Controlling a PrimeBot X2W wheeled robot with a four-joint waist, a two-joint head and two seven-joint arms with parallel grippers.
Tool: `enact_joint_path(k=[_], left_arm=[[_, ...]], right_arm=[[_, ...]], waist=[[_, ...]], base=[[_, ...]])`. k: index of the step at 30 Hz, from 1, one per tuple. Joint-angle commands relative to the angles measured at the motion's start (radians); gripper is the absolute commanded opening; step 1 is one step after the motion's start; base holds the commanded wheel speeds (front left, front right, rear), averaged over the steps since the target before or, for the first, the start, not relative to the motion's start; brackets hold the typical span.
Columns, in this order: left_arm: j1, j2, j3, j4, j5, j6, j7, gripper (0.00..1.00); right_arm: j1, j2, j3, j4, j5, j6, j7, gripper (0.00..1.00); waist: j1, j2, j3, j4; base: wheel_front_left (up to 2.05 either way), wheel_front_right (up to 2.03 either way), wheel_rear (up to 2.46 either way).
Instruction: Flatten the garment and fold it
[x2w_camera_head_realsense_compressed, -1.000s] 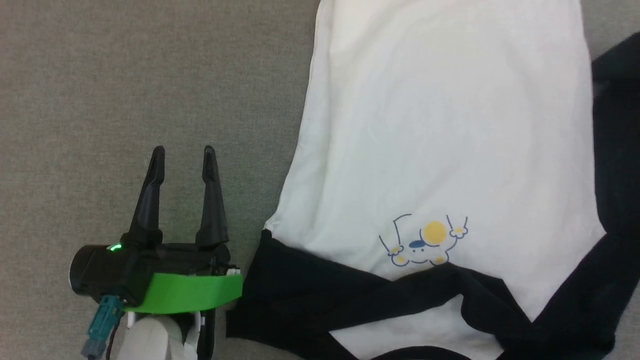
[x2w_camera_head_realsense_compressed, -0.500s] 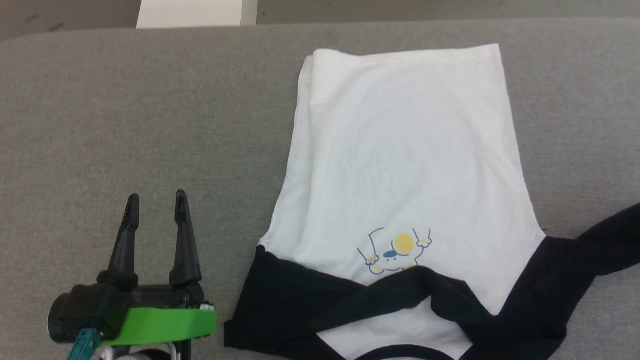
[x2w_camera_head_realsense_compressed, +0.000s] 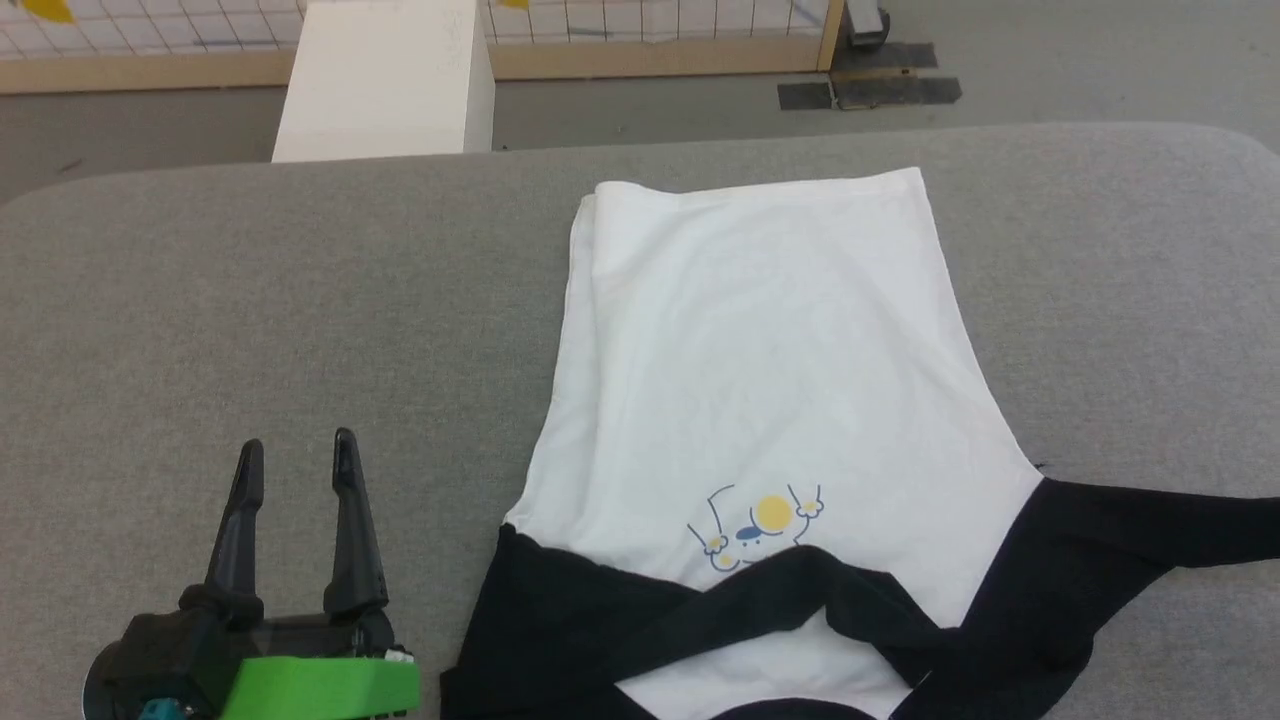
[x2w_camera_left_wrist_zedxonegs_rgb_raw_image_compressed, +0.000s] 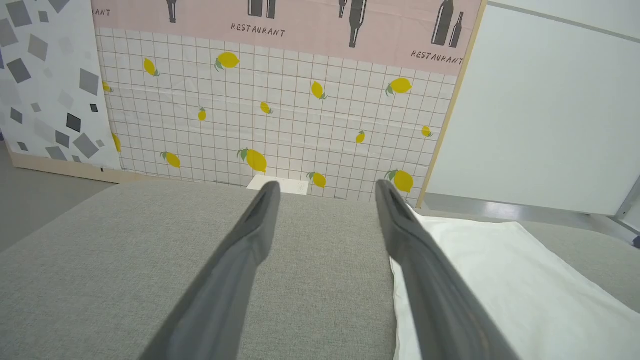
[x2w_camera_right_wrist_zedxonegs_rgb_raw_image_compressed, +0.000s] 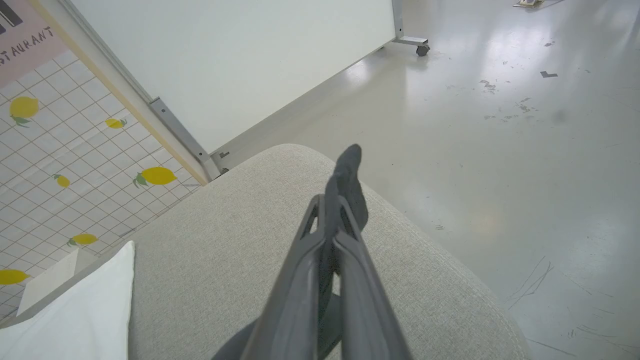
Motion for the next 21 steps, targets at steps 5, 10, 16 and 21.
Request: enact_joint_path(k=[5, 10, 16, 21], left_arm=[[0.025, 0.007, -0.002, -0.011, -0.013, 0.007, 0.005, 1.00], [0.024, 0.006, -0.008, -0.013, -0.015, 0.009, 0.005, 1.00], [0.026, 0.000, -0.011, -0.015, -0.016, 0.015, 0.003, 1.00], [0.024, 0.001, -0.011, -0.016, -0.017, 0.016, 0.001, 1.00]], right_arm=[[-0.006, -0.031, 0.114, -0.099, 0.057, -0.001, 0.001, 0.00], [-0.016, -0.026, 0.260, -0.226, 0.104, -0.001, 0.039, 0.00], [-0.006, -0.003, 0.488, -0.356, 0.139, -0.001, 0.116, 0.00], [-0.007, 0.026, 0.710, -0.393, 0.143, -0.001, 0.146, 0.00]], waist=[[0.0000, -0.0001, -0.027, 0.002], [0.0000, -0.0001, -0.026, 0.019], [0.0000, -0.0001, -0.022, 0.041], [0.0000, -0.0001, -0.020, 0.060]], base=[[0.00, 0.00, 0.00], [0.00, 0.00, 0.00], [0.00, 0.00, 0.00], [0.00, 0.00, 0.00]])
